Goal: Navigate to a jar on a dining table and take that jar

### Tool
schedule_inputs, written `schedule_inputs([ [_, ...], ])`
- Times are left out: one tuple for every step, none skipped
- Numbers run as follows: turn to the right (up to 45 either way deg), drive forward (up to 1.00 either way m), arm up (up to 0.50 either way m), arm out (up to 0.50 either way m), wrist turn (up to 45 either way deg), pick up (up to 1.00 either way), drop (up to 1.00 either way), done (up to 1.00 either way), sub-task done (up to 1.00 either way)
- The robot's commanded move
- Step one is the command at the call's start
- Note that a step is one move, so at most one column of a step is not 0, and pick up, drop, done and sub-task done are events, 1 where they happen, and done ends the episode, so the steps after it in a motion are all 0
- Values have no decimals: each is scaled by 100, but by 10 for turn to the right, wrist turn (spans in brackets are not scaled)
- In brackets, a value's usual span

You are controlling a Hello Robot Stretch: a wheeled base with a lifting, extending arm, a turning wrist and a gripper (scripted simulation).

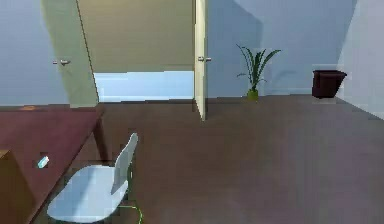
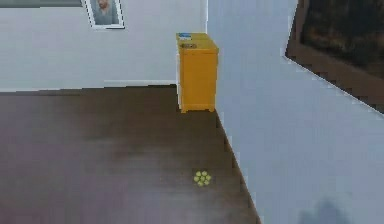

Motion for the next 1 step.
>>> schedule_inputs([
  [240, 0, 0, 0, 0, 0, 0, 0, 0],
])
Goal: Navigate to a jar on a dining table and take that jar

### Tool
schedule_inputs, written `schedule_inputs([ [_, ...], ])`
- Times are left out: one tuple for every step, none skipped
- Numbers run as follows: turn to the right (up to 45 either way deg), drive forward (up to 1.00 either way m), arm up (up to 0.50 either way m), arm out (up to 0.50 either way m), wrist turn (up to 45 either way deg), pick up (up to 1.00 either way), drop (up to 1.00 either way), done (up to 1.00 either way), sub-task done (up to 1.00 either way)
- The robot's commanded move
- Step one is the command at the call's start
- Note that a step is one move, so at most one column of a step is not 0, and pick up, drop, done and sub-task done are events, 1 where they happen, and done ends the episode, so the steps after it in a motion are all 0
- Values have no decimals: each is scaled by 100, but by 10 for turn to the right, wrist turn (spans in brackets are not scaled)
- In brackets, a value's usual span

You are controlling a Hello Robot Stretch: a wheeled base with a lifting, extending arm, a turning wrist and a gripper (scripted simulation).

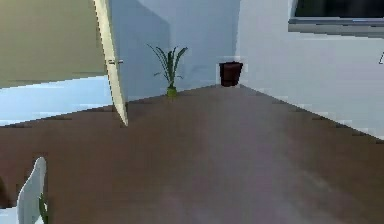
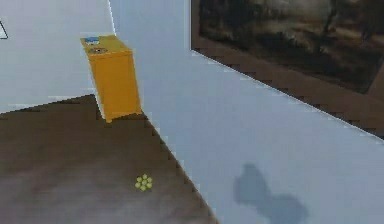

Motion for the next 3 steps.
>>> schedule_inputs([
  [0, 20, 0, 0, 0, 0, 0, 0, 0],
  [-180, 0, 0, 0, 0, 0, 0, 0, 0],
  [0, 100, 0, 0, 0, 0, 0, 0, 0],
])
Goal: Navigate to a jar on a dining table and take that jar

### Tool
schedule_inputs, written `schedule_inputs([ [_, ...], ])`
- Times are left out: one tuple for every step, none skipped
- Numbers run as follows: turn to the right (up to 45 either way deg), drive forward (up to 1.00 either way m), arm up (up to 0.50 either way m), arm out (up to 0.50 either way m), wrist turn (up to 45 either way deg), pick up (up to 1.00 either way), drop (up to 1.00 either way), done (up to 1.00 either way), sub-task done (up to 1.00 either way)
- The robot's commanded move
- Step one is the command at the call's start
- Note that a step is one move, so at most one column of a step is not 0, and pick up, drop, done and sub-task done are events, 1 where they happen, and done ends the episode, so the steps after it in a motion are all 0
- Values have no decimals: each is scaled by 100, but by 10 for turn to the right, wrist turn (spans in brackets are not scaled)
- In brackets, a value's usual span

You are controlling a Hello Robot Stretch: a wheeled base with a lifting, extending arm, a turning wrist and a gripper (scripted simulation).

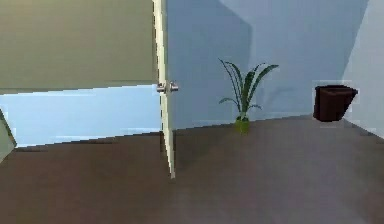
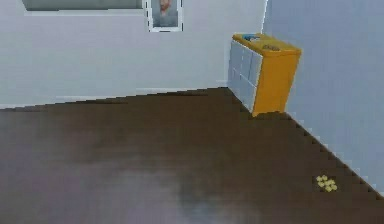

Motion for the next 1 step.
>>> schedule_inputs([
  [-240, 0, 0, 0, 0, 0, 0, 0, 0],
])
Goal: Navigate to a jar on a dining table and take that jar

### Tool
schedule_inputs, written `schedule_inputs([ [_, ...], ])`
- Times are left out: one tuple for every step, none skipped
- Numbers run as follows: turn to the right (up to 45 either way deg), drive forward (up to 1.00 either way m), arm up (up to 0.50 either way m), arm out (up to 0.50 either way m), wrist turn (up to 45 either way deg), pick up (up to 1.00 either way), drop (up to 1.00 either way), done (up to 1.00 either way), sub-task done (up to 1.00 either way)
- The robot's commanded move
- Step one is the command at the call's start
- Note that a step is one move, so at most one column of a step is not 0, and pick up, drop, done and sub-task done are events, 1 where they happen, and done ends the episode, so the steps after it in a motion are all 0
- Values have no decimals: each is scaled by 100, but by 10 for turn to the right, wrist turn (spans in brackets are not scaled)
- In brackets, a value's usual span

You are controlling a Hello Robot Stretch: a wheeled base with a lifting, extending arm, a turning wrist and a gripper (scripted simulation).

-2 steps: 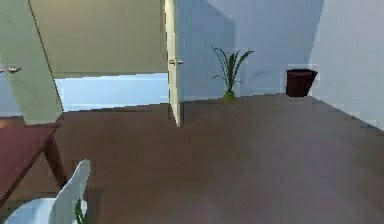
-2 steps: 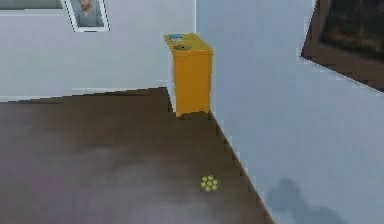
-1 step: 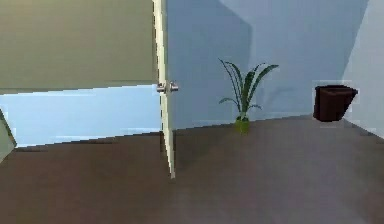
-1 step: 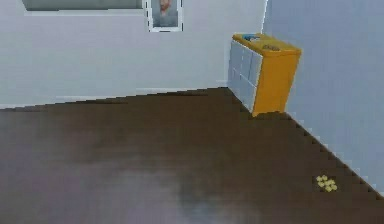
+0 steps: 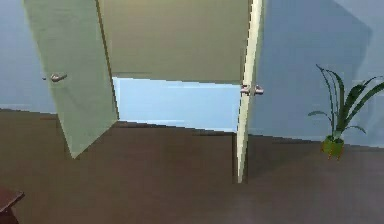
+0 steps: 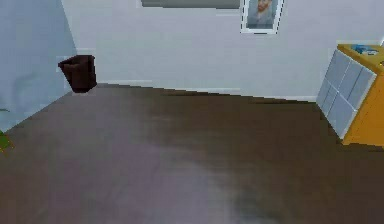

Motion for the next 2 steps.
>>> schedule_inputs([
  [0, 5, 0, 0, 0, 0, 0, 0, 0],
  [-120, 0, 0, 0, 0, 0, 0, 0, 0],
])
